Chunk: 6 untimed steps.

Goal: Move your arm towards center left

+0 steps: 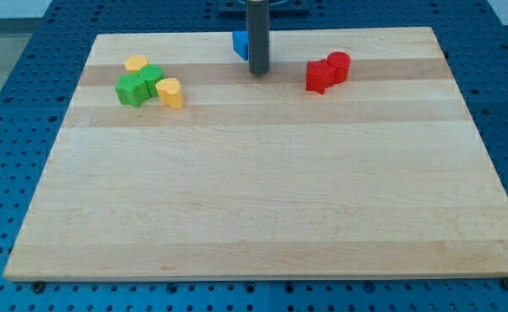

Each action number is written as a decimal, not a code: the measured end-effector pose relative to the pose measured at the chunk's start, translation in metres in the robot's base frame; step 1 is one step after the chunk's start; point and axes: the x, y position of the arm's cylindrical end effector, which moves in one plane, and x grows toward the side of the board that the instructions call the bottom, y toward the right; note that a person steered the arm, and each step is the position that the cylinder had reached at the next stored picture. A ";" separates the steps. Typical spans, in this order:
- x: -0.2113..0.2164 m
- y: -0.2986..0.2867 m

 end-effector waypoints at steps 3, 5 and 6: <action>0.051 -0.019; 0.124 -0.089; 0.144 -0.173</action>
